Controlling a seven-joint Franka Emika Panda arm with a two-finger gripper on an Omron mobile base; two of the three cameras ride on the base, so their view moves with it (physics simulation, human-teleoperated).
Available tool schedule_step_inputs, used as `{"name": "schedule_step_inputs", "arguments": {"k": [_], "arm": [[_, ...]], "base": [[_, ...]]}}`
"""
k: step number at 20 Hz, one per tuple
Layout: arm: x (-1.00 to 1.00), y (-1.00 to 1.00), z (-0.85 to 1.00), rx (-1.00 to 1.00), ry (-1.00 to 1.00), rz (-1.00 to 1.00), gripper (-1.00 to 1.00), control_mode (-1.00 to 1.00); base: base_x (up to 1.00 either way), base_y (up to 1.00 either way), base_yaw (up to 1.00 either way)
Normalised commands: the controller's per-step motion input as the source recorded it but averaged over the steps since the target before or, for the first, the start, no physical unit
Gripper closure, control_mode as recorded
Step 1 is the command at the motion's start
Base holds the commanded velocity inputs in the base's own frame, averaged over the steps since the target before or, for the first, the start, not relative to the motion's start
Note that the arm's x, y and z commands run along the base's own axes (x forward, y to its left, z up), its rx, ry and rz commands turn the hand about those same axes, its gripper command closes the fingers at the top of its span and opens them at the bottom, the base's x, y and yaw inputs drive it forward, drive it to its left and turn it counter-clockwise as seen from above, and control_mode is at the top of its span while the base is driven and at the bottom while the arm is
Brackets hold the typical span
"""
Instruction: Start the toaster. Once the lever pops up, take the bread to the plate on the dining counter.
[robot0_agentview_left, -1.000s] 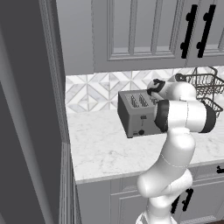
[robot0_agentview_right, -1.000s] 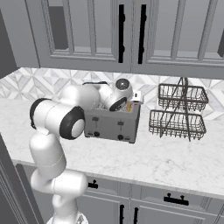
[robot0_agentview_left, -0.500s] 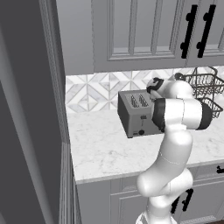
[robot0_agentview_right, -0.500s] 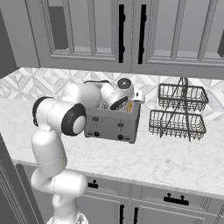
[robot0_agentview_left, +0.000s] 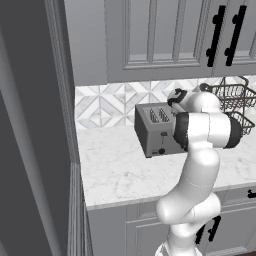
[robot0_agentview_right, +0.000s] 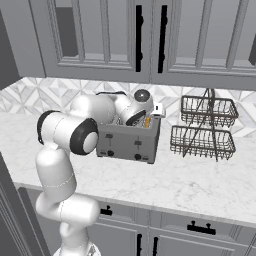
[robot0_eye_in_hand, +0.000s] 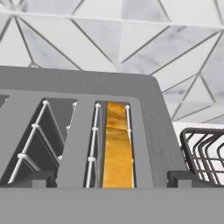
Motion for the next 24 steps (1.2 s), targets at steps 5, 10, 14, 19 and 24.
{"name": "schedule_step_inputs", "arguments": {"k": [5, 10, 14, 19, 24], "arm": [[0.1, 0.0, -0.03, 0.0, 0.0, 0.0, 1.0, -1.0], [0.06, 0.0, 0.0, 0.0, 0.0, 0.0, 1.0, -1.0], [0.01, 0.0, 0.0, 0.0, 0.0, 0.01, 1.0, -1.0], [-0.03, 0.0, 0.0, 0.01, -0.01, 0.02, 1.0, -1.0], [-0.33, -0.01, 0.02, 0.06, -0.08, 0.03, 1.0, -1.0]], "base": [[0.0, 0.0, 0.0], [0.0, 0.0, 0.0], [0.0, 0.0, 0.0], [0.0, 0.0, 0.0], [0.0, 0.0, 0.0]]}}
